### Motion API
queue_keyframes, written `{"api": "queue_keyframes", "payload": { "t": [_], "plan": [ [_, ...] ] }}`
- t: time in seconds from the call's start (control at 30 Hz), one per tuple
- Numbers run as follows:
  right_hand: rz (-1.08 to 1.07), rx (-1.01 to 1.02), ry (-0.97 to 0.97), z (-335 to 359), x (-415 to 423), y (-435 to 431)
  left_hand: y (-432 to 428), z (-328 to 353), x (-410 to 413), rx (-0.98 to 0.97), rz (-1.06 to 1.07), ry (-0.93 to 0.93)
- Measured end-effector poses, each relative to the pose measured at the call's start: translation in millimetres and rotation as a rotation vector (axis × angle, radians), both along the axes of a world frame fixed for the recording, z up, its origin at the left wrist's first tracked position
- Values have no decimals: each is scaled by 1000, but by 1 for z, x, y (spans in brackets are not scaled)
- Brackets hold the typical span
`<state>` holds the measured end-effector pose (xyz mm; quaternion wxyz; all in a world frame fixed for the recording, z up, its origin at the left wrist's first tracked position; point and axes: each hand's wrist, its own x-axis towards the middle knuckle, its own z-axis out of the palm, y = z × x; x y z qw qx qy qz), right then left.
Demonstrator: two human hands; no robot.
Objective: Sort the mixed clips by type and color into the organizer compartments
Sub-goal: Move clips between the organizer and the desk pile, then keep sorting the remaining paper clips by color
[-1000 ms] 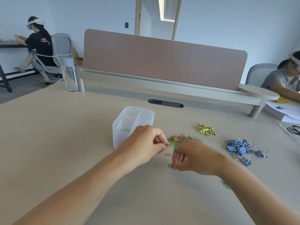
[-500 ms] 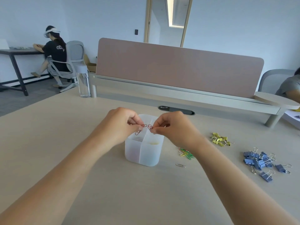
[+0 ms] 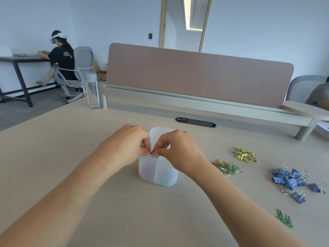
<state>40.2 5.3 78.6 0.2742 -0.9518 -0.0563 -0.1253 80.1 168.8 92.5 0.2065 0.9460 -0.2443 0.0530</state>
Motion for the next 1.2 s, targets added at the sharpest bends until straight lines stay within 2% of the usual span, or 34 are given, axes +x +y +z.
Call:
{"api": "queue_keyframes", "payload": {
  "t": [0.17,0.27,0.43,0.57,0.73,0.87,1.03,1.2],
  "plan": [
    [61,-104,24,0,1,2,-2,6,-3,67,-5,14],
    [89,-65,26,2,-2,-3,-6,7,-4,61,13,-11],
    [151,80,18,24,-22,-39,-22,9,-18,-190,-79,-71],
    [131,51,-12,36,-46,-79,-63,14,-35,-328,-205,-65],
    [-6,38,68,35,-84,-140,-128,3,-56,-403,-351,4],
    [-90,-23,175,12,-115,-184,-177,-28,-72,-314,-429,156],
    [-152,-154,340,-26,-150,-234,-217,-62,-96,-167,-539,247],
    [-6,-12,419,-36,-170,-254,-226,-76,-107,-137,-594,340]
  ]
}}
